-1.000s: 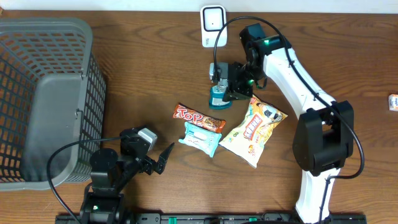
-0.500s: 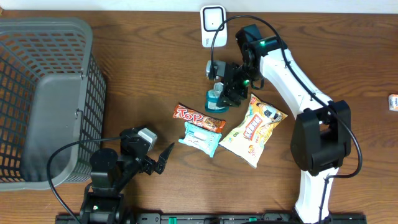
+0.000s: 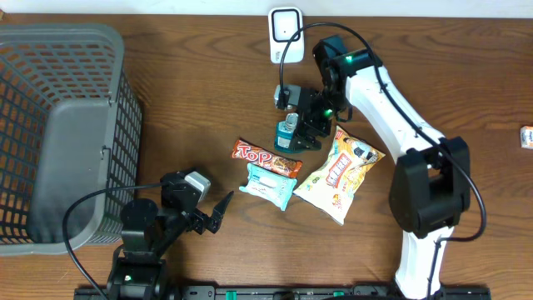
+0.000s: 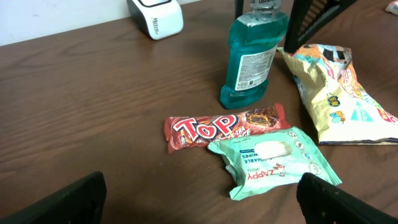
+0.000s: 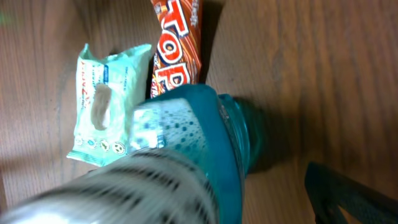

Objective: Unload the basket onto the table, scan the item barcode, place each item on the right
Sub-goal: 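Lower the right gripper and grasp the mouthwash bottle neck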

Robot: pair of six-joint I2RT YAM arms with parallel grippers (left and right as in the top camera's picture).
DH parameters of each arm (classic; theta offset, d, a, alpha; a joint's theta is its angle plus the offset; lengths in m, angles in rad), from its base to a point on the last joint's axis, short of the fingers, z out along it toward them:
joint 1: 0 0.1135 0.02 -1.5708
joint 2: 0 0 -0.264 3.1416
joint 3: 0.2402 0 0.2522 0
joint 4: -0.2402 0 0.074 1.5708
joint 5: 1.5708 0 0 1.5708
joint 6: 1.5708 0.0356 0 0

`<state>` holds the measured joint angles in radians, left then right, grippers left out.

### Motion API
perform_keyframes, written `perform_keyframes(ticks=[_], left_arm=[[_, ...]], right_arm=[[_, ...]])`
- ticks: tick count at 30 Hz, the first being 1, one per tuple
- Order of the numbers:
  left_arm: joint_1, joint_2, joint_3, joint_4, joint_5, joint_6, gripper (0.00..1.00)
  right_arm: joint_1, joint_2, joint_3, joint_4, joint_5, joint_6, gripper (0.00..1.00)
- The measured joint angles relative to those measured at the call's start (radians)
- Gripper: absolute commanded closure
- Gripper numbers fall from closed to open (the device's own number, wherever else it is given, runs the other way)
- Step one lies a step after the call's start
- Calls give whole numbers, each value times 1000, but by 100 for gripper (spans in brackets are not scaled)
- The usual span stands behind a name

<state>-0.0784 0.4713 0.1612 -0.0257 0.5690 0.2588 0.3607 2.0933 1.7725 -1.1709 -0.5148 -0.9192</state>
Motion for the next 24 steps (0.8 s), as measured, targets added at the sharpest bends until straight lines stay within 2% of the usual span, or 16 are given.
perform_keyframes(ticks=[12,24], left_arm=[[0,0,0,0,0,0,2],[0,0,0,0,0,0,2]], right_arm=[[0,-178,0,-18,41,30,1],[28,-150,0,31,41,40,1]])
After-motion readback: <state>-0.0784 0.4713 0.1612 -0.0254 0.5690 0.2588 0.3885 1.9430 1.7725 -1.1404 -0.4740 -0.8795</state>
